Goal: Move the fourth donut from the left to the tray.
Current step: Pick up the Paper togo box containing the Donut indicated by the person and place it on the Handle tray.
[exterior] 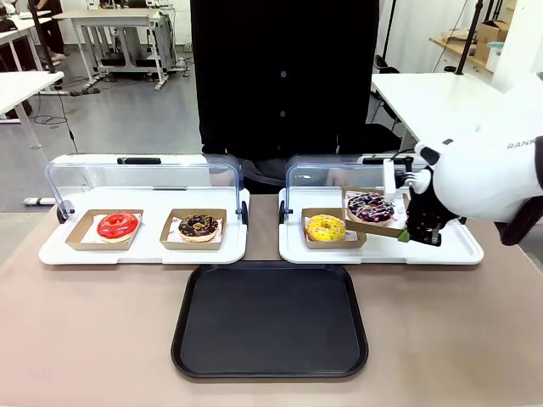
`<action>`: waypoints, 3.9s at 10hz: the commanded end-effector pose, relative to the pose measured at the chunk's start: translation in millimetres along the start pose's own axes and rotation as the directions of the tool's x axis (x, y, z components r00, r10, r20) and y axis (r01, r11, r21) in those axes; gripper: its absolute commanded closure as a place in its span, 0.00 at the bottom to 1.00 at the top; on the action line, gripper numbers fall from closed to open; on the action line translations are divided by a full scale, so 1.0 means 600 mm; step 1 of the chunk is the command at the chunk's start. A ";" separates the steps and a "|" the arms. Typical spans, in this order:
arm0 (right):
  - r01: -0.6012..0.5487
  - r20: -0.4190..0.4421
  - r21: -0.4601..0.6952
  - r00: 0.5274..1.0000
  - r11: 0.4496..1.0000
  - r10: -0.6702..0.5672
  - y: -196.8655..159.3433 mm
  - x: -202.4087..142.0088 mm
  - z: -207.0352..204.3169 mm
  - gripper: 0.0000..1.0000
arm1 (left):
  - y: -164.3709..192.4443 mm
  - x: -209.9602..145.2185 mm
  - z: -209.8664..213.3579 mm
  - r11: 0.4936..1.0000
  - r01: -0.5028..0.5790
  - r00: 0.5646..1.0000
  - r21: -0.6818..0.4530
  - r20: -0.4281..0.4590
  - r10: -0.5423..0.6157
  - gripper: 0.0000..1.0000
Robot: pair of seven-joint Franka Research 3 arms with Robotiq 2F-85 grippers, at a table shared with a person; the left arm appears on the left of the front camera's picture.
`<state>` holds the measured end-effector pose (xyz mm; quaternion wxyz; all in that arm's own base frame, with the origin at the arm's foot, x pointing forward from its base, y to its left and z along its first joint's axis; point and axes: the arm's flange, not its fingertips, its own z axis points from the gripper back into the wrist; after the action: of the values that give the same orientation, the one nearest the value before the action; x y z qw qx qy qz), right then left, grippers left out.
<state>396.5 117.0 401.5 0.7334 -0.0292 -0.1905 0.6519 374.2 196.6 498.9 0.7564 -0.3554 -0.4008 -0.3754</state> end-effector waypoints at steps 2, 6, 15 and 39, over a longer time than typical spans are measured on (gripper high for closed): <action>-0.077 0.014 0.071 0.997 0.995 0.076 0.118 -0.011 0.011 0.98 | 0.002 0.002 0.001 1.000 0.023 0.999 -0.005 0.026 -0.022 0.00; -0.036 0.001 0.051 0.999 0.998 0.036 0.024 0.032 0.003 0.98 | 0.002 0.002 0.001 1.000 0.023 0.999 -0.005 0.026 -0.022 0.00; -0.020 -0.032 0.004 0.999 1.000 0.020 0.333 0.173 -0.071 0.98 | 0.002 0.002 0.001 1.000 0.023 0.999 -0.005 0.026 -0.022 0.00; -0.016 -0.021 0.023 1.000 1.000 0.016 0.281 0.317 0.008 0.00 | 0.002 0.002 0.001 1.000 0.023 0.999 -0.005 0.026 -0.022 0.00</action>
<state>252.8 318.5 409.6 0.7270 -0.0286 -0.1726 0.6639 374.1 196.7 498.9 0.7565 -0.3553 -0.4007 -0.3753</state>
